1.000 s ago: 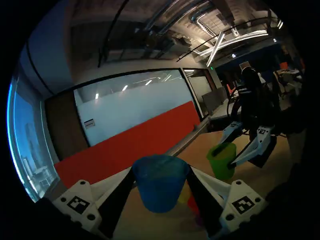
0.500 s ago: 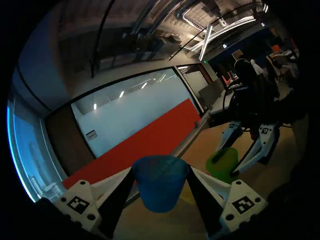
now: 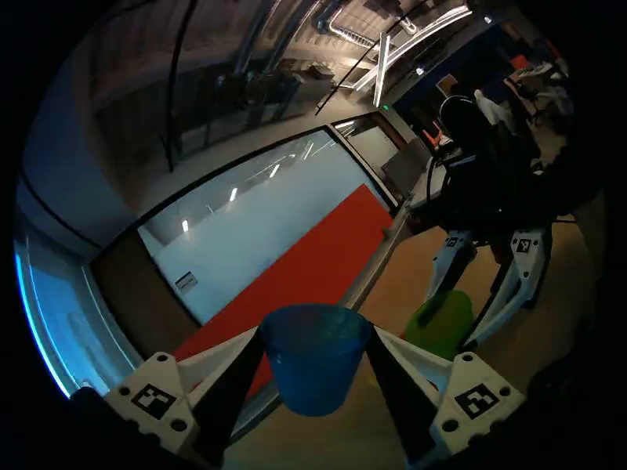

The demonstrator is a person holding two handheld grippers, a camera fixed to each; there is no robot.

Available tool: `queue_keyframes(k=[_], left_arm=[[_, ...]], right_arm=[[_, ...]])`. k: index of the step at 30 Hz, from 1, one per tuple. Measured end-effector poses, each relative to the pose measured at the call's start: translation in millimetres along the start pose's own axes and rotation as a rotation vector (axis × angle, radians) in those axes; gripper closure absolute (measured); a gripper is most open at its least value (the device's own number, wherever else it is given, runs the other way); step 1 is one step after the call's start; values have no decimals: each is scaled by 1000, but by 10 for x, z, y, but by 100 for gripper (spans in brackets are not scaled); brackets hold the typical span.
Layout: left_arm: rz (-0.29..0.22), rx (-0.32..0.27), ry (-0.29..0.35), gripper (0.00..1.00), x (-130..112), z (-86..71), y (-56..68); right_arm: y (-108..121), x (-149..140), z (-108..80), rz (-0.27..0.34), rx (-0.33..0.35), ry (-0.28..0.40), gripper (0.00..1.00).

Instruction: Pour water

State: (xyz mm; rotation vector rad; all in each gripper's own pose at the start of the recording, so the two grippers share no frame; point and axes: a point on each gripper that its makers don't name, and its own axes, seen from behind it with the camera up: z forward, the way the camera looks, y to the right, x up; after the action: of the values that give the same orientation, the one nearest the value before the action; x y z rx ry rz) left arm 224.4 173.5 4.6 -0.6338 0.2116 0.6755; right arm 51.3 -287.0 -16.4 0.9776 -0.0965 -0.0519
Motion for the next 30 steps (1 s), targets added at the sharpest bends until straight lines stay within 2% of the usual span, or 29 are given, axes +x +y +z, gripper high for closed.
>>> queue_keyframes(k=[14,23,30], left_arm=[[131,10,8,13,146,-36,14],[202,17,9,12,180,18,2],[246,14,10,12,201,45,38]], right_arm=[[-111,21,109,-3,30,2,10],[-135,43,142,-7,40,4,10],[-135,38,161,-6,43,4,10]])
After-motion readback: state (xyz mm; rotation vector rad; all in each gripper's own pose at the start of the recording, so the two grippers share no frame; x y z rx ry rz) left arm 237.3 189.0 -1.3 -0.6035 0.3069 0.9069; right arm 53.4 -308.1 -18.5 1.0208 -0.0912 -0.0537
